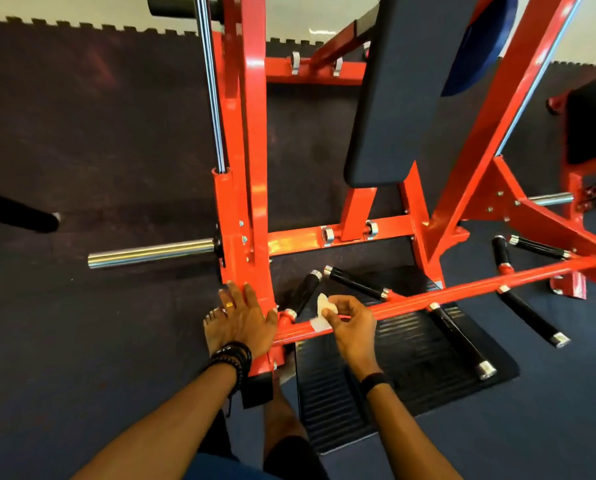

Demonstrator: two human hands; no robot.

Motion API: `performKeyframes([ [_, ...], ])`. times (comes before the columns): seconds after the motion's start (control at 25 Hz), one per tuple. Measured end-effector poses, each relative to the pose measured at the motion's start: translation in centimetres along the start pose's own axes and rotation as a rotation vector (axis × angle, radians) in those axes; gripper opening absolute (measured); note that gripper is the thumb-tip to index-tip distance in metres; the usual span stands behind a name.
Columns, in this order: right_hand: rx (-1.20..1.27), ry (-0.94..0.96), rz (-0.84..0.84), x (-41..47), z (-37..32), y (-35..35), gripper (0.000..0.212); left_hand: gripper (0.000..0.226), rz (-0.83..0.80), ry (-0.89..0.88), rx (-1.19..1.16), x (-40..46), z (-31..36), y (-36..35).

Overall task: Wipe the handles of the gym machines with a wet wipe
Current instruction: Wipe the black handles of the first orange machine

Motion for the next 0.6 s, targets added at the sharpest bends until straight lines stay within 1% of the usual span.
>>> performKeyframes([
  [0.12, -0.028, 0.034, -0.043, 3.0, 1.5, -0.7, 0.028, 0.092, -0.008, 0.054, -0.019, 2.1, -0.2, -0.1],
  [0.2, -0.019, 0.037, -0.032, 5.3, 2.8, -0.9, 0.019, 0.091, 0.014, 0.044, 0.008, 2.8, 0.3, -0.2],
  [0.28, -0.034, 0.052, -0.044, 7.1, 3.8, -1.5, 0.018, 0.089, 0.026, 0.041, 0.024, 3.6, 0.6, -0.1],
  [0.44, -0.114, 0.153, -0.149, 9.8, 4.9, -3.6, 0.020, 0.083, 0.014, 0.072, -0.001, 5.3, 0.7, 0.3],
  [0.52, -0.188, 0.201, -0.169, 11.4, 5.3, -4.3, 0.016, 0.083, 0.009, 0.089, -0.027, 6.2, 0.6, 0.6],
  [0.6, -0.281, 0.199, -0.175, 13.0, 5.6, -4.6, 0.014, 0.085, 0.002, 0.104, -0.026, 7.1, 0.5, 0.8],
])
Point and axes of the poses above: each hand's wrist, its own x-axis towards the middle knuckle, its own y-axis out of the back of the hand, z = x × y, the point moved 4 cm from there along x, towards the middle knuckle, and after that the axes turned 9 degrees about x, right-handed, at the moved point
